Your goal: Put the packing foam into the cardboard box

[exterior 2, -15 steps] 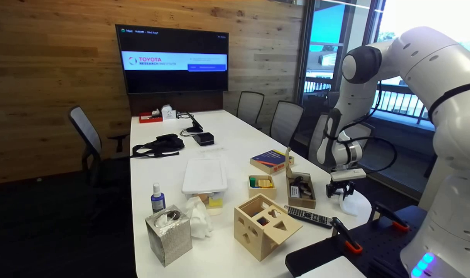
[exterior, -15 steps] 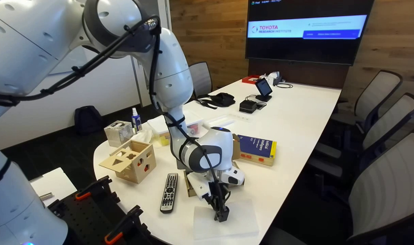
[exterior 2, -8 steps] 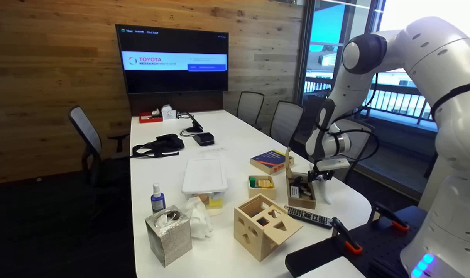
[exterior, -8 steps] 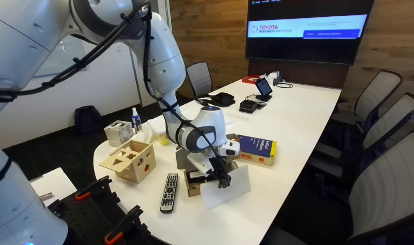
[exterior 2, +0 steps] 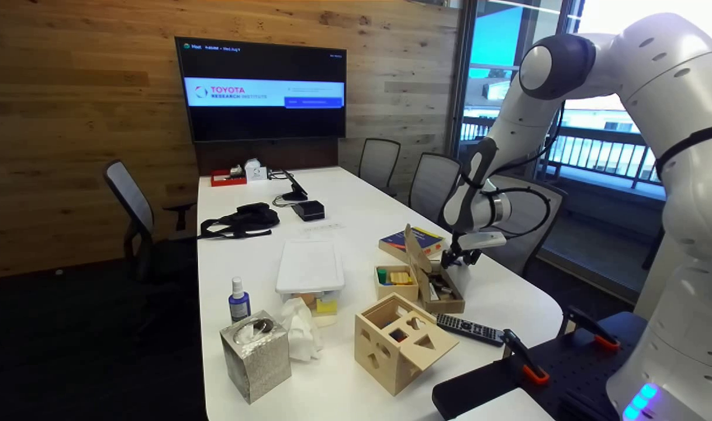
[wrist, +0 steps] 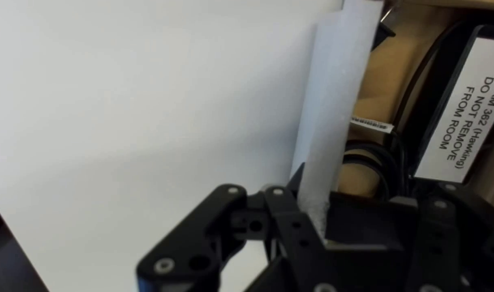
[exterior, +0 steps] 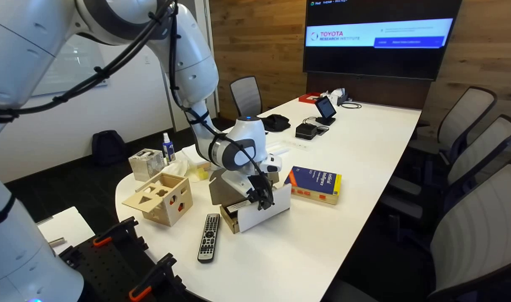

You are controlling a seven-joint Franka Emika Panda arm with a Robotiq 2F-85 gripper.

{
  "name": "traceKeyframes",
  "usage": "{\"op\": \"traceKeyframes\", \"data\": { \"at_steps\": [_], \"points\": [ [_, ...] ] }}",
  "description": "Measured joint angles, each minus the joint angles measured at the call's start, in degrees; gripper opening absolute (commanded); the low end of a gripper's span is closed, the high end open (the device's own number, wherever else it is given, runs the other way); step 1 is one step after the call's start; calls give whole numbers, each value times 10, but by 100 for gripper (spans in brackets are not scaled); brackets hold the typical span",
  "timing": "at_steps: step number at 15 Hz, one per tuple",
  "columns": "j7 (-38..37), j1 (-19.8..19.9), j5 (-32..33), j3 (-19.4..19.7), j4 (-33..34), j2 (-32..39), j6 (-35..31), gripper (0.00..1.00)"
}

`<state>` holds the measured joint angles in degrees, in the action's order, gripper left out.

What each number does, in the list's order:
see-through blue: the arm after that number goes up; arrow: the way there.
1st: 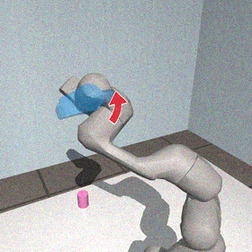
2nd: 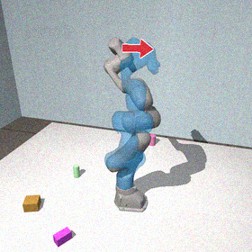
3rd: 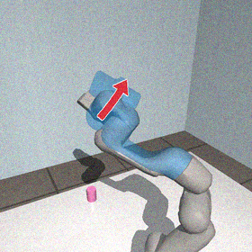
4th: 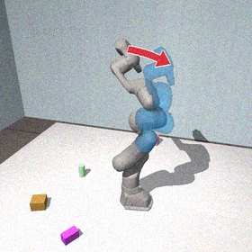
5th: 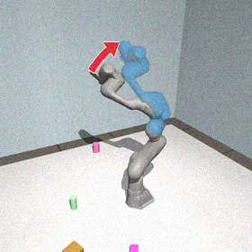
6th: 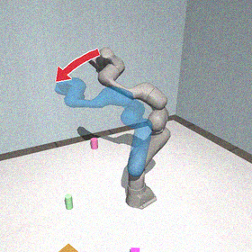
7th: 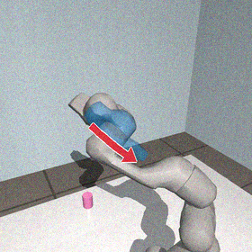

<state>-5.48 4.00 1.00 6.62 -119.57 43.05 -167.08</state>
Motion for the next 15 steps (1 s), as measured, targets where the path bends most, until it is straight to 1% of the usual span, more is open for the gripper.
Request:
{"op": "traceKeyframes", "data": {
  "at_steps": [4, 7, 9, 10, 11, 13, 15],
  "points": [
    [-4, -2, 0, 5, -11, -18, 13, 0],
    [-9, -9, -1, 31, -36, -49, 14, 0],
    [-3, 7, -5, 32, -58, -75, 8, 0],
    [13, 30, -15, 16, -69, -86, -4, 0],
    [44, 68, -36, -17, -80, -94, -26, 0],
    [137, 164, -109, -107, -94, -96, -71, 0],
    [234, 256, -178, -201, -92, -86, -87, 0]
  ]
}}
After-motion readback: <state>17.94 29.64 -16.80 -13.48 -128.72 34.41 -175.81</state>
